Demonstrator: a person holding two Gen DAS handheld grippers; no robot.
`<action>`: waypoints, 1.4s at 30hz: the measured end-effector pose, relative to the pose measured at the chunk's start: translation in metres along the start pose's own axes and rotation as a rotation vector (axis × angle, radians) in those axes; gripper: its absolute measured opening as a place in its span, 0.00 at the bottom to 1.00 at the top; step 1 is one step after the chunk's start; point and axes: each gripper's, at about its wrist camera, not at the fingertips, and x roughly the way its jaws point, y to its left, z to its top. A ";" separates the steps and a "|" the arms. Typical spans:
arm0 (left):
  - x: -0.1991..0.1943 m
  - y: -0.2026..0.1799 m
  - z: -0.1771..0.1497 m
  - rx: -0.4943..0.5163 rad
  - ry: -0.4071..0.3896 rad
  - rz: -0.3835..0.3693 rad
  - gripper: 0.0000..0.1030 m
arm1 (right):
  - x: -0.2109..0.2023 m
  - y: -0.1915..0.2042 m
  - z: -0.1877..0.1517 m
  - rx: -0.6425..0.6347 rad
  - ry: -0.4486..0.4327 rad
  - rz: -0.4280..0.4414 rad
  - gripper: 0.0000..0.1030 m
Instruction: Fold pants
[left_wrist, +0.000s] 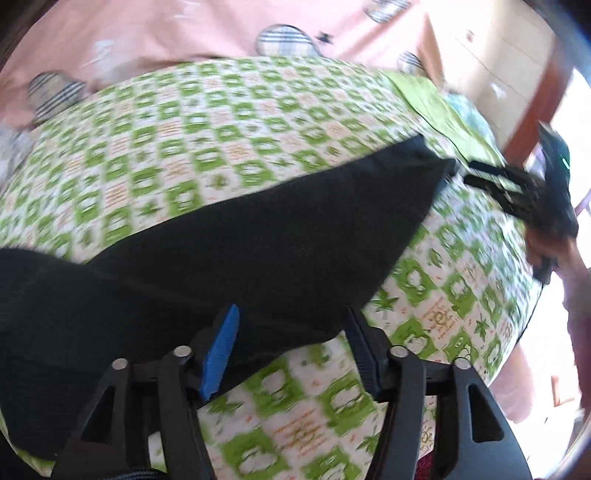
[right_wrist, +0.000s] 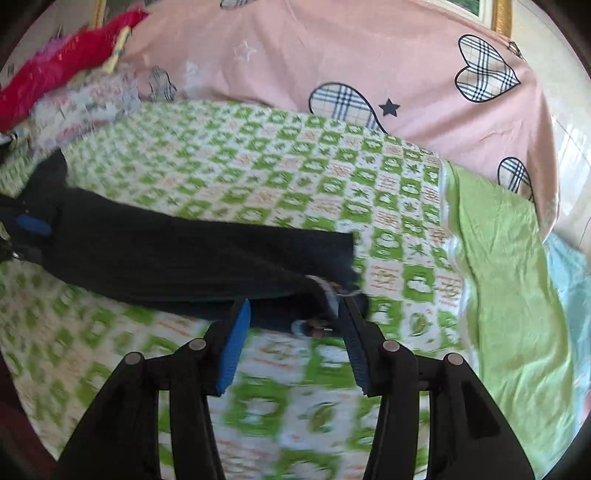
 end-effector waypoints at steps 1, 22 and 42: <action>-0.005 0.008 -0.002 -0.032 -0.004 0.015 0.62 | -0.001 0.008 0.000 0.014 -0.010 0.027 0.50; -0.026 0.182 0.037 -0.682 0.172 0.098 0.66 | 0.062 0.206 0.053 -0.032 0.021 0.558 0.59; -0.003 0.202 0.042 -0.668 0.202 0.244 0.04 | 0.105 0.255 0.064 -0.165 0.144 0.632 0.08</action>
